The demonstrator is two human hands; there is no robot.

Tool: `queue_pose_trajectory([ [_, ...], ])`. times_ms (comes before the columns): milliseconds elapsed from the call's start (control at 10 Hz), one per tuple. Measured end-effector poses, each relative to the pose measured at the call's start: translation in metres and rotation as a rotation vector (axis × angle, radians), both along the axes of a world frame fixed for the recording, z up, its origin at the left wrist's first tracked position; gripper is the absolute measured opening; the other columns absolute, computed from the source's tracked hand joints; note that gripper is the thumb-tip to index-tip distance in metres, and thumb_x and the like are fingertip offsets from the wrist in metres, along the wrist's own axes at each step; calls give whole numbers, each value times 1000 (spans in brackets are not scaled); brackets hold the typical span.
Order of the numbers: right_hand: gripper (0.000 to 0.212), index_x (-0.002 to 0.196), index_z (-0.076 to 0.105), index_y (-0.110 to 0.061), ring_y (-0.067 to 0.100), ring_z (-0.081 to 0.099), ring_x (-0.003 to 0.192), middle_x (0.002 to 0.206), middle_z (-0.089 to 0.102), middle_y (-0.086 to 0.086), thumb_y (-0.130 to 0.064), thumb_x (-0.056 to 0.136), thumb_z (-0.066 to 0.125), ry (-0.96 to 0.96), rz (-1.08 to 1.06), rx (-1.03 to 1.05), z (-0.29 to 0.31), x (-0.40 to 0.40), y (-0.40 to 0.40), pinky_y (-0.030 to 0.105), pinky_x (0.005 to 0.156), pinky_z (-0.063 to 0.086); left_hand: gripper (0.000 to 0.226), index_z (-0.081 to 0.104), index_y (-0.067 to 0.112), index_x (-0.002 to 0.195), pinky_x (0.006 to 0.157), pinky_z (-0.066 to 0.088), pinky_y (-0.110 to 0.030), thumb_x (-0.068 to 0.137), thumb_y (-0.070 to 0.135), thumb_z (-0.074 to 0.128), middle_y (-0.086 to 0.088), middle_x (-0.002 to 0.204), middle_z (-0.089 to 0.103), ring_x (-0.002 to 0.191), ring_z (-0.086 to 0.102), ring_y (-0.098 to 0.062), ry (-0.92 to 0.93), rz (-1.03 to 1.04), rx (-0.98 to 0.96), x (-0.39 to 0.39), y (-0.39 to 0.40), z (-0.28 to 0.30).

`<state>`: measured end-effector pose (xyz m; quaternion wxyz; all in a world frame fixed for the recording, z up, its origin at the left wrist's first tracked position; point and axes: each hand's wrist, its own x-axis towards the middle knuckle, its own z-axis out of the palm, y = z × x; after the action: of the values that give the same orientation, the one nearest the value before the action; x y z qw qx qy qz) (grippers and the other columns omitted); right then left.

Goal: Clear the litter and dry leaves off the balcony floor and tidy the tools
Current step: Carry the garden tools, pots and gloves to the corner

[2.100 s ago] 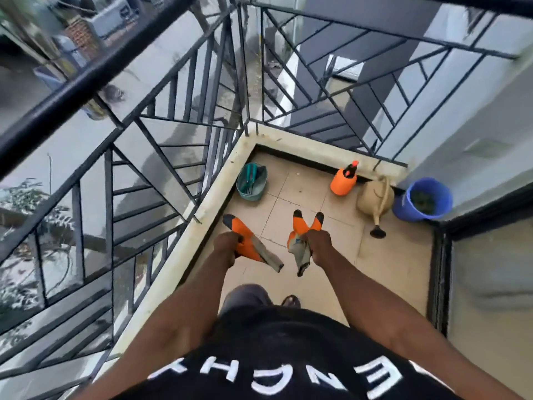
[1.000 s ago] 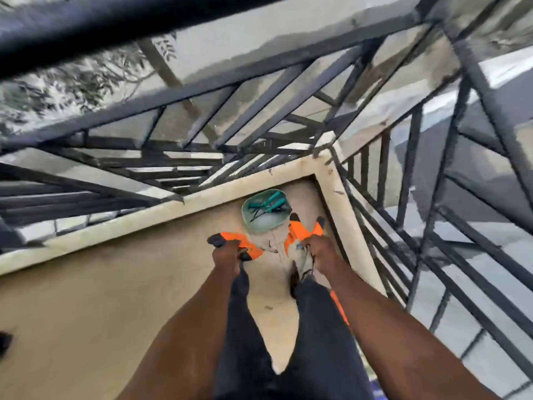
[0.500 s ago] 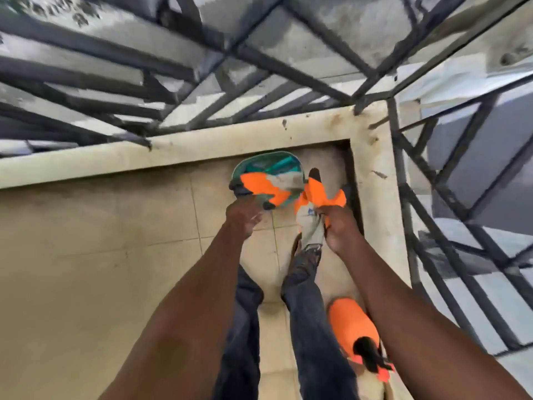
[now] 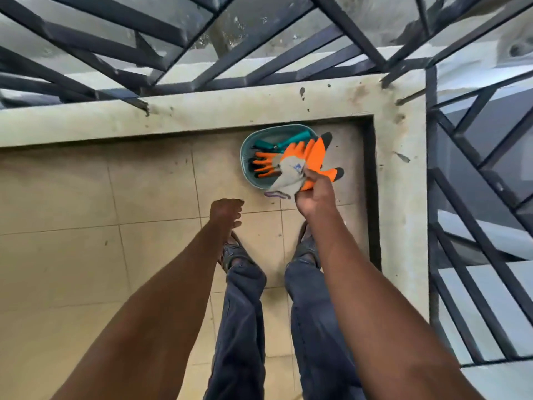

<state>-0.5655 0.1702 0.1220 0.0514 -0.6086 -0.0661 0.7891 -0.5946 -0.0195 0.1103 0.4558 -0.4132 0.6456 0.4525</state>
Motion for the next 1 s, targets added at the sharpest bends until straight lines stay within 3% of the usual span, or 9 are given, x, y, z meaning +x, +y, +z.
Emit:
queue_pose_trajectory([
  [100, 14, 104, 60, -9, 24, 61, 94, 99, 63, 8, -7, 90, 57, -75, 197, -32, 1, -2, -21, 43, 89, 50, 13, 62, 6, 76, 55, 41, -28, 88, 8, 66, -10, 70, 53, 57, 46, -19, 37, -57, -37, -8, -1, -1],
  [200, 16, 107, 59, -3, 24, 54, 118, 109, 59, 8, -11, 93, 56, -131, 472, -37, 3, 10, -39, 40, 107, 41, 5, 63, 3, 86, 54, 40, -28, 89, 7, 64, -10, 70, 53, 56, 46, -19, 77, -116, -22, -12, -1, 4],
  [300, 12, 104, 59, -6, 24, 64, 101, 107, 64, 11, -3, 93, 55, -167, 624, 65, 14, 26, -44, 34, 88, 53, 13, 59, 17, 77, 65, 53, -34, 89, 15, 63, -7, 84, 59, 74, 57, -22, 99, -285, -23, -13, 3, 19],
  [400, 13, 98, 61, -10, 19, 64, 76, 90, 66, 9, -1, 93, 53, -229, 844, 229, 40, 37, -43, 29, 68, 54, 23, 52, 26, 70, 84, 54, -38, 92, 20, 59, 1, 79, 58, 85, 57, -21, 113, -449, -83, -9, 5, 46],
  [600, 24, 70, 57, -13, 18, 56, 63, 70, 59, 8, 1, 88, 56, -219, 1247, 470, 148, 47, -38, 27, 58, 44, 27, 52, 20, 70, 86, 47, -29, 96, 15, 53, 3, 76, 54, 91, 55, -21, 178, -691, -123, 10, 20, 176],
  [700, 26, 71, 50, -22, 20, 55, 73, 87, 59, 7, -9, 93, 49, -215, 1447, 525, 218, 49, -36, 27, 60, 45, 18, 65, 4, 92, 86, 45, -29, 96, 20, 57, -17, 110, 66, 109, 60, -30, 259, -766, -131, 27, 20, 236],
  [800, 26, 70, 45, -23, 25, 55, 89, 98, 57, 11, -11, 93, 46, -208, 1656, 627, 284, 57, -42, 27, 62, 44, 27, 67, -2, 108, 84, 46, -30, 94, 20, 58, -18, 116, 65, 111, 60, -33, 259, -762, -135, 44, 17, 302],
  [900, 15, 84, 64, -5, 36, 64, 97, 98, 67, 19, -7, 86, 50, -183, 1872, 790, 338, 69, -52, 32, 70, 48, 24, 67, 0, 97, 75, 42, -27, 90, 22, 62, -18, 109, 67, 106, 63, -32, 318, -740, -166, 63, 13, 358],
  [1000, 22, 96, 66, 5, 38, 61, 103, 102, 65, 24, -7, 90, 48, -94, 2019, 940, 390, 85, -67, 30, 62, 38, 21, 66, 3, 86, 75, 39, -24, 92, 23, 60, -18, 110, 67, 108, 62, -29, 360, -751, -168, 84, 0, 403],
])
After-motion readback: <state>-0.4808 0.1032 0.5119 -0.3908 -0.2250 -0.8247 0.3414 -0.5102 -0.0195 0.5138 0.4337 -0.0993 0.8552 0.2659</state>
